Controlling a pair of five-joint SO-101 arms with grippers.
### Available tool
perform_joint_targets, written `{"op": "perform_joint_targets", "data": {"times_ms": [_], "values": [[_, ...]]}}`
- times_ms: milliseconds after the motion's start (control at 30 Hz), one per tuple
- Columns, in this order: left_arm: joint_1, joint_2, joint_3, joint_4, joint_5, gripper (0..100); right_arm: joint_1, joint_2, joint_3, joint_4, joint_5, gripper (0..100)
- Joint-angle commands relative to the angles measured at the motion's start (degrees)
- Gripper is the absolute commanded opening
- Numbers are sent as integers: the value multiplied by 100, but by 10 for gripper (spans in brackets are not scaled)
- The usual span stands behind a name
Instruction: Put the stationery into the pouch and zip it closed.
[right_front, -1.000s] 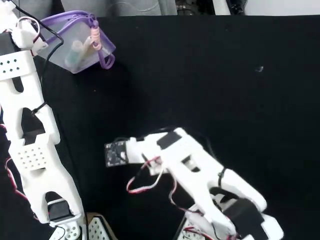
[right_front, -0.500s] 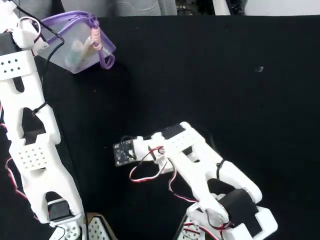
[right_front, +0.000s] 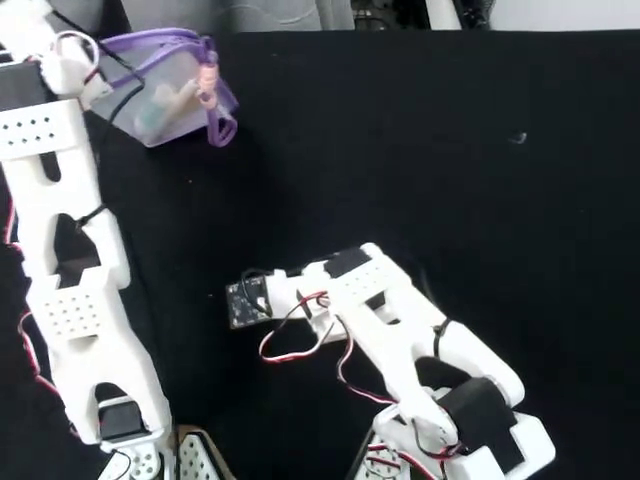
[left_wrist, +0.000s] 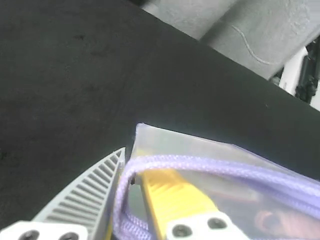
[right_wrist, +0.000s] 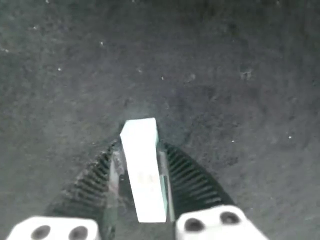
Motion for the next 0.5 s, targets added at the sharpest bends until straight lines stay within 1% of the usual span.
{"op": "perform_joint_targets", "data": {"times_ms": [0,267,467], "values": [[338,26,-22,97,-9,29,273,-84,-576,-79,-554,11],[989,-624,-22,466,-9,29,1459,-180,-1824,-114,-1864,11],[1684,-1143,13,738,-9,28,2092,-1147,-2229,-123,-2971,11]]}}
